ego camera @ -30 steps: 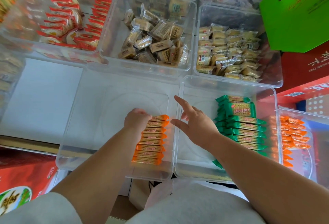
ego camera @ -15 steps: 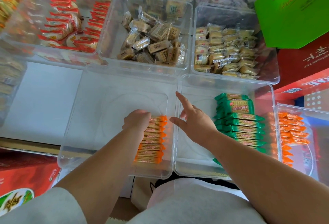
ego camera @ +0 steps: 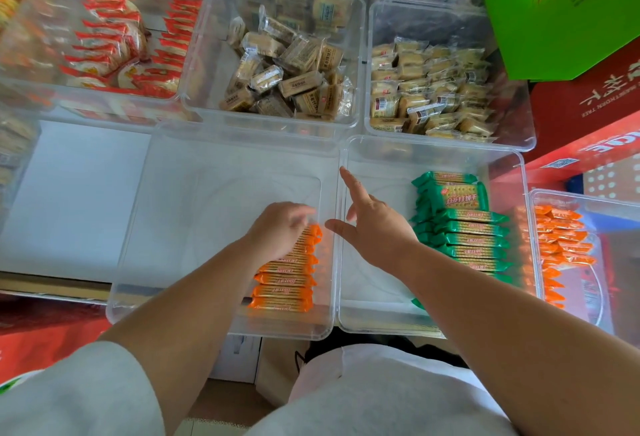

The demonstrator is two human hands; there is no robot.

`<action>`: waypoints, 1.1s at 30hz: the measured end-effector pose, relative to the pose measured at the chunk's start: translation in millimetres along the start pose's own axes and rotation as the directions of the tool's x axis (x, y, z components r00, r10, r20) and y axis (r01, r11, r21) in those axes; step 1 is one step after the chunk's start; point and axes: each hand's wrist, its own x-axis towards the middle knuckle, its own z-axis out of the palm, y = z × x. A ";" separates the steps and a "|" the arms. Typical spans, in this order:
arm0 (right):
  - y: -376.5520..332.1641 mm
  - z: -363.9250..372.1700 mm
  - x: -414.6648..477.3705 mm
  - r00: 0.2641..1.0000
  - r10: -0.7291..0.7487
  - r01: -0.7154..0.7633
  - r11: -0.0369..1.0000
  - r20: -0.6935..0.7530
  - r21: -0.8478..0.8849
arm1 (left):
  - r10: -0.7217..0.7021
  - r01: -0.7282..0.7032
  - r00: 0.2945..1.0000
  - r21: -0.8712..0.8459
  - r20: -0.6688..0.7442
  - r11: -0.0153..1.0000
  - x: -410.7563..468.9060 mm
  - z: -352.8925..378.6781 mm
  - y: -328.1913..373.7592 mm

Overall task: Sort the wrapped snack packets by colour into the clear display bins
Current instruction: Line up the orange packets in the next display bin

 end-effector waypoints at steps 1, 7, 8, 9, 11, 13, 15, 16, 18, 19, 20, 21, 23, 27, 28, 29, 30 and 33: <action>0.0 -0.1 -0.2 1.000 0.004 -0.004 1.000 -0.001 -0.001 | -0.083 0.070 0.986 -0.090 -0.142 0.993 -1.2 0.9 -0.7; 0.0 4.0 0.7 1.000 0.024 -0.024 1.000 -0.013 0.018 | -0.761 0.622 0.634 -0.494 -0.137 0.607 -9.9 9.4 -18.7; 0.0 4.3 0.4 0.999 0.029 -0.028 0.999 -0.015 0.026 | -0.768 0.631 0.633 -0.512 -0.094 0.583 -11.9 12.7 -18.8; 0.1 4.6 0.2 0.999 0.034 -0.033 0.999 -0.015 0.034 | -0.756 0.629 0.650 -0.506 -0.075 0.590 -13.5 16.5 -18.1; 0.3 5.3 -0.4 0.999 0.034 -0.034 0.999 -0.018 0.038 | -0.718 0.608 0.694 -0.486 -0.059 0.628 -15.0 22.9 -13.5; 0.7 6.0 -0.2 0.999 0.032 -0.031 0.999 -0.026 0.031 | -0.708 0.610 0.705 -0.473 -0.041 0.636 -15.6 26.8 -10.4; 1.1 6.8 1.1 0.999 0.028 -0.028 0.999 -0.029 0.023 | -0.716 0.624 0.697 -0.462 -0.035 0.630 -15.8 27.1 -10.6; 1.5 7.0 1.9 0.999 0.027 -0.026 0.999 -0.027 0.020 | -0.716 0.628 0.697 -0.451 -0.035 0.634 -17.0 25.5 -9.3; 1.9 5.5 2.6 1.000 0.022 -0.021 1.000 -0.016 0.007 | -0.708 0.643 0.702 -0.359 -0.076 0.677 -22.1 17.6 -0.8; 1.8 3.9 2.1 1.000 0.016 -0.016 1.000 -0.010 -0.006 | -0.696 0.645 0.708 -0.290 -0.122 0.707 -24.8 13.9 2.7; 2.3 1.6 0.5 1.000 0.007 -0.007 1.000 -0.008 -0.023 | -0.674 0.637 0.718 -0.226 -0.176 0.737 -27.3 10.3 6.0; 3.6 -1.3 -1.8 1.000 -0.007 0.006 0.999 -0.011 -0.038 | -0.647 0.621 0.728 -0.180 -0.228 0.763 -30.7 5.8 11.3; 10.2 -9.6 -8.5 0.998 -0.045 0.044 0.998 -0.036 -0.046 | -0.548 0.535 0.760 -0.142 -0.349 0.833 -33.1 -0.6 22.3; 50.4 -34.6 -33.6 0.984 -0.077 0.092 0.992 -0.162 0.083 | -0.228 0.170 0.859 -0.164 -0.459 0.972 -30.6 -1.0 68.2; 66.7 -42.1 -43.8 0.976 -0.070 0.093 0.990 -0.206 0.104 | -0.098 0.052 0.863 -0.106 -0.496 0.993 -30.8 1.9 84.2; 84.5 -49.2 -54.9 0.965 -0.059 0.091 0.989 -0.256 0.114 | 0.029 -0.052 0.850 -0.029 -0.525 0.998 -30.7 6.0 100.3; 104.5 -56.5 -66.5 0.949 -0.045 0.084 0.990 -0.313 0.113 | 0.132 -0.135 0.834 0.034 -0.536 0.990 -29.9 11.2 116.6; 175.6 -75.6 -99.2 0.873 0.021 0.038 0.993 -0.488 0.111 | 0.316 -0.295 0.814 0.120 -0.488 0.948 -24.0 33.1 169.1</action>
